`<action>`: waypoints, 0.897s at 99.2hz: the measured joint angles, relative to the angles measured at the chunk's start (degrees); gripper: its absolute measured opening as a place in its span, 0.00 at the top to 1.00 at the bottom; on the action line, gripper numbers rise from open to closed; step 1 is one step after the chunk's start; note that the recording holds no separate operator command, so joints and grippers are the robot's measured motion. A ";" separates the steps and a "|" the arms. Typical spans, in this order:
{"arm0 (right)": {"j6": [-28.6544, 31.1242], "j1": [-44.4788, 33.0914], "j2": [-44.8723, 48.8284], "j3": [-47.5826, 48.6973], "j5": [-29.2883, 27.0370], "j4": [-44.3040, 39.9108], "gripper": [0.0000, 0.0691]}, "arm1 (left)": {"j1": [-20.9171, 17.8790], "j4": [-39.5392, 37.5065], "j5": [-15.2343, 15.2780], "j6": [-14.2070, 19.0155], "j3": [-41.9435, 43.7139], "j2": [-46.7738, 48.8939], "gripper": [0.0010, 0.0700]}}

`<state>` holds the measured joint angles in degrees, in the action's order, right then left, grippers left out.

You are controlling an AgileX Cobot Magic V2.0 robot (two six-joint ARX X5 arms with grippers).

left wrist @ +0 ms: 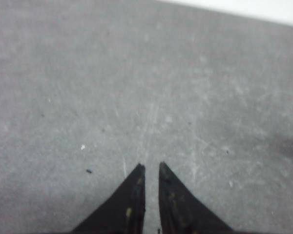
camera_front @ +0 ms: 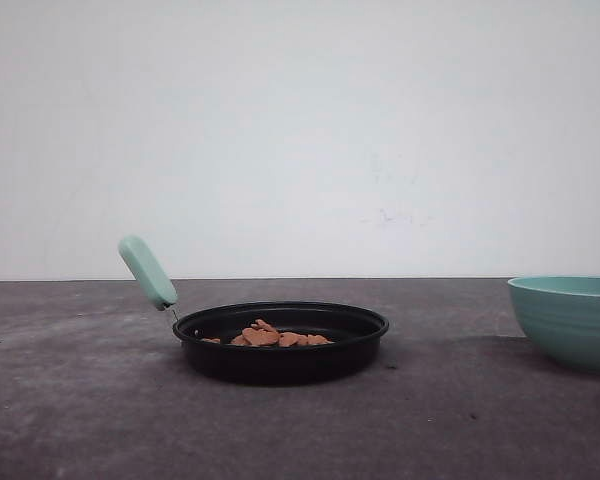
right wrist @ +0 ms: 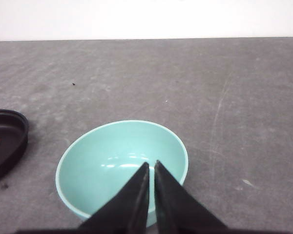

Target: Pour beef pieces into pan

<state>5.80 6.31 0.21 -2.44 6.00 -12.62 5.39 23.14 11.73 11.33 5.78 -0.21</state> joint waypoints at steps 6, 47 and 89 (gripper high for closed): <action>0.00 0.00 0.00 0.00 0.00 0.00 0.98 | -0.11 -0.59 0.59 -0.85 -0.13 -0.02 0.98; 0.02 0.00 0.00 0.00 0.00 0.00 0.98 | -0.50 -1.31 4.90 -2.97 -0.28 -0.02 0.98; 0.00 0.00 0.00 0.00 0.00 0.00 0.98 | -0.50 -1.31 4.90 -2.97 -0.28 -0.02 0.98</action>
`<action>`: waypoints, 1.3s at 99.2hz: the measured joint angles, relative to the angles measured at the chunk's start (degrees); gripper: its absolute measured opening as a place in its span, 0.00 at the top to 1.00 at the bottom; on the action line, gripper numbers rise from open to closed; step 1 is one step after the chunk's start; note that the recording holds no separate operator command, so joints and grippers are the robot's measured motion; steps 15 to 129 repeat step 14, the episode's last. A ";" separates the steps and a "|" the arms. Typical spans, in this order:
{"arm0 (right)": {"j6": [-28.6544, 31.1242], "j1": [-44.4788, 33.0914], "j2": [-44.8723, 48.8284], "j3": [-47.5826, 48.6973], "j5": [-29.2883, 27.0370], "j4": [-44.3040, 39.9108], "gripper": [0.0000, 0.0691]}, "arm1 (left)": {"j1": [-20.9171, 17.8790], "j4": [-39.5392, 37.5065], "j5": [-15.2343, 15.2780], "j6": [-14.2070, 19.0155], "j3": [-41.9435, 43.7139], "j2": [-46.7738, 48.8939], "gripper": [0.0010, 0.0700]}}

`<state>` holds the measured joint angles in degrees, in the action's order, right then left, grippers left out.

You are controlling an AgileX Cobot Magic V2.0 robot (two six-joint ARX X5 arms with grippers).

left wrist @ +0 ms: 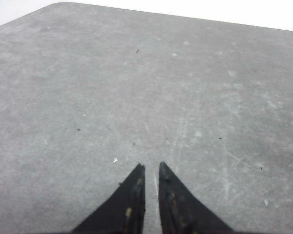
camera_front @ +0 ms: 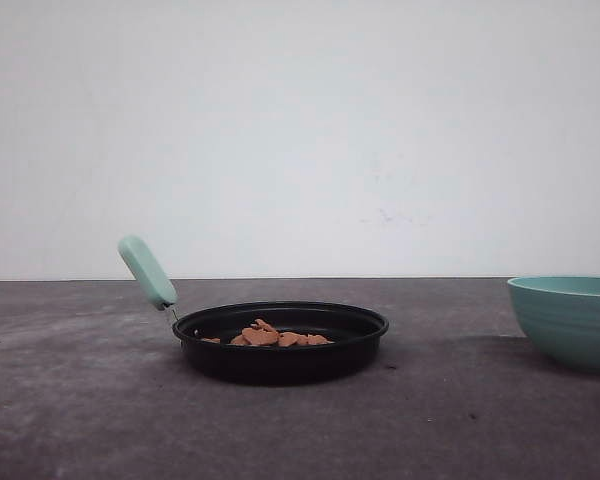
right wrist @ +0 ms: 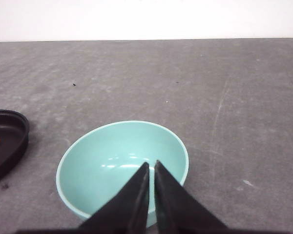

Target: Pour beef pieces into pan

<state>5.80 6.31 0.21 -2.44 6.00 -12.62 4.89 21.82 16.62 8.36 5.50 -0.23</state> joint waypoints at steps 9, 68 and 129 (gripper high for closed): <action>0.02 0.00 0.00 0.00 0.00 0.00 0.98 | 0.00 0.00 0.00 0.00 0.00 0.00 0.98; 0.00 0.00 0.00 0.00 0.00 0.00 0.98 | 0.00 -0.02 0.00 0.00 0.00 0.00 0.98; 0.00 0.00 0.00 0.00 0.00 0.00 0.98 | 0.00 -0.02 0.00 0.00 0.00 0.00 0.98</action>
